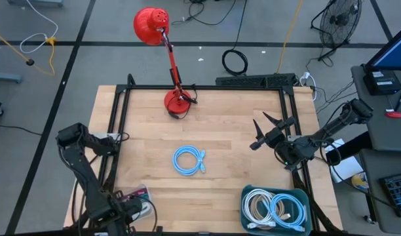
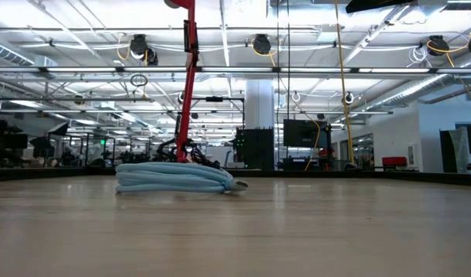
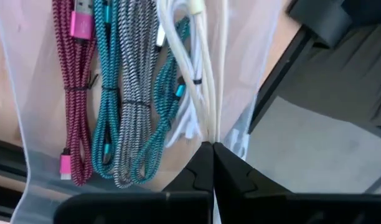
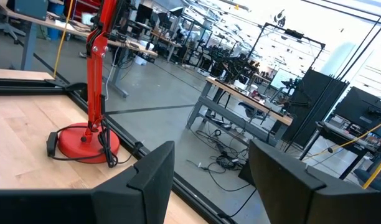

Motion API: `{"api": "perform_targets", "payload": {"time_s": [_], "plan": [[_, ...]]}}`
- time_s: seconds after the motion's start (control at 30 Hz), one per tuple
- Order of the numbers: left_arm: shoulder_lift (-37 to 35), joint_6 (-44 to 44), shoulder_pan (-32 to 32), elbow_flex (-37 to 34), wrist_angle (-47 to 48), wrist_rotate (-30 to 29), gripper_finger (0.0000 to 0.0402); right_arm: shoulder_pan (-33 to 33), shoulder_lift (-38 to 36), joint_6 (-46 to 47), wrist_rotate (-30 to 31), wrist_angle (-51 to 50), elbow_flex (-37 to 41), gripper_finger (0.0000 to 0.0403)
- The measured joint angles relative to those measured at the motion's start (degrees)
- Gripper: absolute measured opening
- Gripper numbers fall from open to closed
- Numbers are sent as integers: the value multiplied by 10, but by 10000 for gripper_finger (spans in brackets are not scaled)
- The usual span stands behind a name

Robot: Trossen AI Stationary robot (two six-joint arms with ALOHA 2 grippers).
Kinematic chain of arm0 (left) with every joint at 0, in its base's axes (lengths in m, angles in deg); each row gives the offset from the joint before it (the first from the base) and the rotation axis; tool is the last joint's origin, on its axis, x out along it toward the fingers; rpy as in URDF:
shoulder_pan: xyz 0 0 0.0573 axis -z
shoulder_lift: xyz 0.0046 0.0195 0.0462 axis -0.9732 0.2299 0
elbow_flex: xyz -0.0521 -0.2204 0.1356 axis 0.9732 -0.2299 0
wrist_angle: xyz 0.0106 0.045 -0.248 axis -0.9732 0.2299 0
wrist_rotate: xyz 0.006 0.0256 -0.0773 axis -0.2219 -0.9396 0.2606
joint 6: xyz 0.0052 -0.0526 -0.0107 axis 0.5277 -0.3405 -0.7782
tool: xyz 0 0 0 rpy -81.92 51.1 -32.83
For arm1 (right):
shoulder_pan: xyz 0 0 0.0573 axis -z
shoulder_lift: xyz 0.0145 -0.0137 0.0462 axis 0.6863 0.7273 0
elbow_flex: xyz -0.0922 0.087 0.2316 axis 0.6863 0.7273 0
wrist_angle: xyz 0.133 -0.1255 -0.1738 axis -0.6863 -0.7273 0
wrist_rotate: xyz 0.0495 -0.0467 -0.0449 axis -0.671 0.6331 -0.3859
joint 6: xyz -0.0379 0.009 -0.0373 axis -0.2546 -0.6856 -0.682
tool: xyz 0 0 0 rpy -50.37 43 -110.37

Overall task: Pick & Place USB Port
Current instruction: Put the white brown charger cable into the transparent bin

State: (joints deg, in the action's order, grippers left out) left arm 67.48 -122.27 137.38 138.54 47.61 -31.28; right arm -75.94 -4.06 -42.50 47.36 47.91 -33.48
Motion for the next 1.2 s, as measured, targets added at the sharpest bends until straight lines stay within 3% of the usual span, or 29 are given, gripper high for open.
{"api": "perform_targets", "payload": {"time_s": [0.57, 0.97, 1.2], "plan": [[0, 101, -12, -3, 8, -30, 0, 0, 0, -3, 0, 0, 0, 196], [0, 74, -13, -92, -103, 55, 0, 0, 0, -4, 0, 0, 0, 196], [0, 52, -12, -93, -104, 39, 4, 0, 0, -4, 0, 0, 0, 196]]}}
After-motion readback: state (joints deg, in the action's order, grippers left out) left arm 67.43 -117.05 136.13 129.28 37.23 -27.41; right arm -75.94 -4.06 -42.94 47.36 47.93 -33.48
